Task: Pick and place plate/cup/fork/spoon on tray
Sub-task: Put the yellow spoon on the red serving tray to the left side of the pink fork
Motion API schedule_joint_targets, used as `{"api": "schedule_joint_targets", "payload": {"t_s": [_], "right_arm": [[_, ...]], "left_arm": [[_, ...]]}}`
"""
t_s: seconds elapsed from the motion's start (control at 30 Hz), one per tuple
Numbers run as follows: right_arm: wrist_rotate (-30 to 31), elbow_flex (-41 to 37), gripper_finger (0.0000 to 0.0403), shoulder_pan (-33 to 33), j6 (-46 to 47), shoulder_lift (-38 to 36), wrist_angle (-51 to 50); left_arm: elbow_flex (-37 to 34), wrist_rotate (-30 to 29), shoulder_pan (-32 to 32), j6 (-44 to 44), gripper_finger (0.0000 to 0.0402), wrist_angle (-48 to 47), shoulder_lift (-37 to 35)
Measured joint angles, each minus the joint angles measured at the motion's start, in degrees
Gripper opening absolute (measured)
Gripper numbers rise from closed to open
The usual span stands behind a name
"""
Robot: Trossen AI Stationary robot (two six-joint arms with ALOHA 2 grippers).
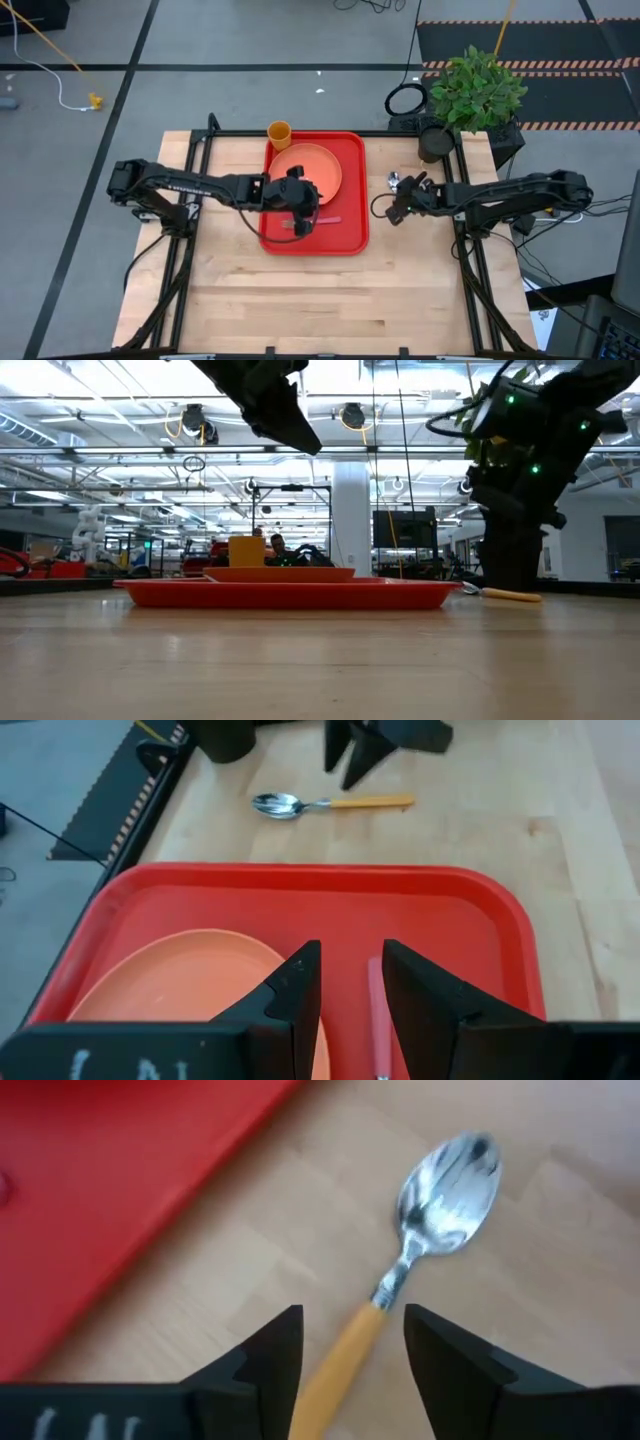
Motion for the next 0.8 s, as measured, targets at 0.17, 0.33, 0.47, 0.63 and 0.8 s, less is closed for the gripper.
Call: {"api": "schedule_joint_targets", "payload": {"t_s": [0.17,0.33,0.47,0.63,0.8], "right_arm": [[-0.98,-0.76,0.0172,-1.41,-0.48,1.56,1.17],[-2.07,-1.50,0.0168,-2.19,-2.17,5.68,5.30],[-2.08,-1.54,0.0168,-3.08,-3.73,10.09,7.57],[-1.93,-1.41,0.0167,-4.34,-5.54,13.81,9.80],[-1.77,-1.43,0.0156,-4.72,-9.29,14.65,12.44]], "left_arm": [[0.00,0.02,0.56,-0.42,0.0113,0.85,0.00],[0.00,0.03,0.58,-0.36,0.0113,1.06,0.00],[0.00,0.06,0.51,-0.34,0.0113,1.21,0.00],[0.00,0.06,0.51,-0.31,0.0113,1.31,0.00],[0.00,0.08,0.51,-0.29,0.0113,1.03,0.00]]}}
